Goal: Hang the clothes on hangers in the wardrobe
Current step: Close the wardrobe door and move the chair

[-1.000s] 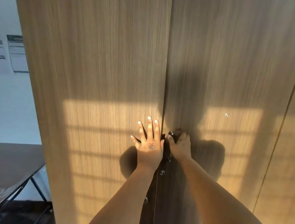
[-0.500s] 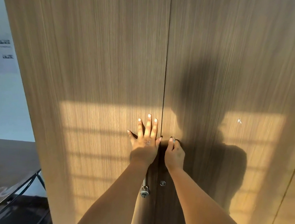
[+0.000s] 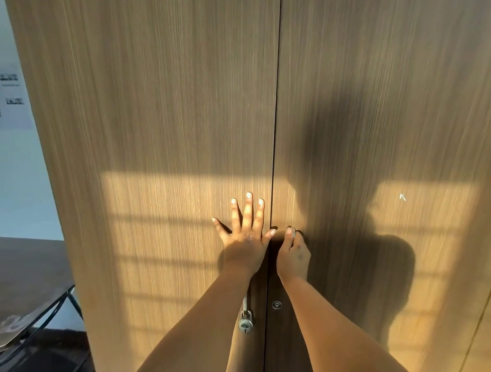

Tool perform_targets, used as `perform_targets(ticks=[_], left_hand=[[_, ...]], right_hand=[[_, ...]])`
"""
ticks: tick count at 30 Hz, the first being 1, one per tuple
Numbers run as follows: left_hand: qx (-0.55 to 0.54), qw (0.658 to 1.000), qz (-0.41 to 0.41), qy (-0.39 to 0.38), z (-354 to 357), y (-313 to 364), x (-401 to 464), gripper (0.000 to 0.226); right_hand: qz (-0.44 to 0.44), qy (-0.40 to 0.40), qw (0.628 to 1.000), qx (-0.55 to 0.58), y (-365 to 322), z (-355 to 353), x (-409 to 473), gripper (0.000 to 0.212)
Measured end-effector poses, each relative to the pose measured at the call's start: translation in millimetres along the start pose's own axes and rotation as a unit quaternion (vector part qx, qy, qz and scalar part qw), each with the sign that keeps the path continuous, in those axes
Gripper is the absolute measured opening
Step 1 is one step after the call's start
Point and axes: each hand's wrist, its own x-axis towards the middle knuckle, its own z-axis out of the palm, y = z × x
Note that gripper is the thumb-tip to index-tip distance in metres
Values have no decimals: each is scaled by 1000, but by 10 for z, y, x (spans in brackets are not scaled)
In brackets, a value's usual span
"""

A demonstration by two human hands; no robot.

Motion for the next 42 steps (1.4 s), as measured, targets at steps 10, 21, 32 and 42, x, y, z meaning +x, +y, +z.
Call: perform_targets(ticks=[10, 21, 32, 42], left_hand=[[26, 995, -7, -94, 251, -72, 245, 64], [-15, 1000, -16, -18, 401, -92, 269, 65], [27, 996, -2, -88, 59, -2, -14, 87], [-2, 993, -38, -115, -246, -296, -895, 82]], right_hand=[[-53, 86, 994, -28, 120, 164, 76, 32], [-146, 156, 967, -141, 292, 247, 207, 37], [-43, 2, 989, -138, 259, 47, -105, 30], [-93, -12, 942, -323, 416, 124, -861, 69]])
